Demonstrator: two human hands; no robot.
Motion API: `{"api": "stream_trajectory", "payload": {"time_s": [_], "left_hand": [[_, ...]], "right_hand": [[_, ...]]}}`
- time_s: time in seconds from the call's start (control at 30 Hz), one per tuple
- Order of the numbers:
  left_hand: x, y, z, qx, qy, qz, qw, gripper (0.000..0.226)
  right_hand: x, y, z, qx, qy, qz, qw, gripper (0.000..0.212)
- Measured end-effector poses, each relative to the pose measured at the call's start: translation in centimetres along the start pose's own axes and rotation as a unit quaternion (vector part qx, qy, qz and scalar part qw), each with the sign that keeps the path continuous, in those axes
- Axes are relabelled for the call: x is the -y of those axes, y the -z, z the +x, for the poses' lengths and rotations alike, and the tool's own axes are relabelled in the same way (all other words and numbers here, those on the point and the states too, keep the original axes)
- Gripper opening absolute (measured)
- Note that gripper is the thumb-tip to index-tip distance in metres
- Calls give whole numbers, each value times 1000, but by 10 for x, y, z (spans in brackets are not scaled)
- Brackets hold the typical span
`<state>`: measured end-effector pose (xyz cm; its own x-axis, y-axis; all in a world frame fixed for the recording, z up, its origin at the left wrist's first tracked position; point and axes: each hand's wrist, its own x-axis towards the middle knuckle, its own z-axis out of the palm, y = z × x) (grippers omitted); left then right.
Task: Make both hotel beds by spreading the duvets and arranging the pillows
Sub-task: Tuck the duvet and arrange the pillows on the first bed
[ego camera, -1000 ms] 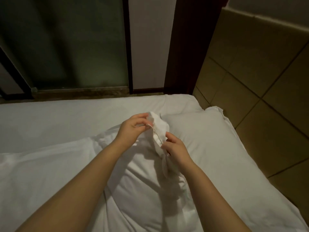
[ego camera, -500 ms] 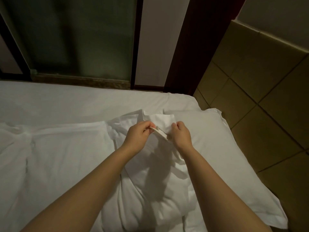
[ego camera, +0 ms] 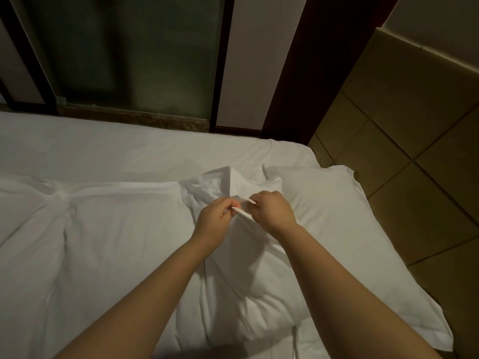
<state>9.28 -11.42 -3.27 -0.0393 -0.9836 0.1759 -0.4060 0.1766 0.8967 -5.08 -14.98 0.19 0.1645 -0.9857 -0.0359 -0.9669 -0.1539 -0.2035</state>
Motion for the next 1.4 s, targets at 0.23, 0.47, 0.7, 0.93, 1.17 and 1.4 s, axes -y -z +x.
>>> {"api": "stream_trajectory", "payload": {"time_s": [0.23, 0.47, 0.7, 0.93, 1.17, 1.4], "left_hand": [[-20, 15, 17, -63, -31, -1, 998, 16], [-70, 7, 62, -35, -176, 114, 977, 13], [-78, -13, 68, 22, -213, 121, 969, 9], [-81, -14, 85, 99, -129, 143, 976, 19], [-110, 4, 75, 88, -180, 71, 977, 14], [-128, 2, 85, 86, -207, 91, 970, 12]], "right_hand": [[-2, 44, -7, -134, -135, 387, 902, 31], [-9, 65, -25, -75, -141, 495, 854, 32], [-24, 85, -23, -33, -189, 552, 811, 30], [-33, 83, -23, -27, -190, 591, 784, 25], [-60, 101, 6, -165, -227, 425, 860, 42], [-48, 111, 6, -48, -138, 450, 881, 30]]}}
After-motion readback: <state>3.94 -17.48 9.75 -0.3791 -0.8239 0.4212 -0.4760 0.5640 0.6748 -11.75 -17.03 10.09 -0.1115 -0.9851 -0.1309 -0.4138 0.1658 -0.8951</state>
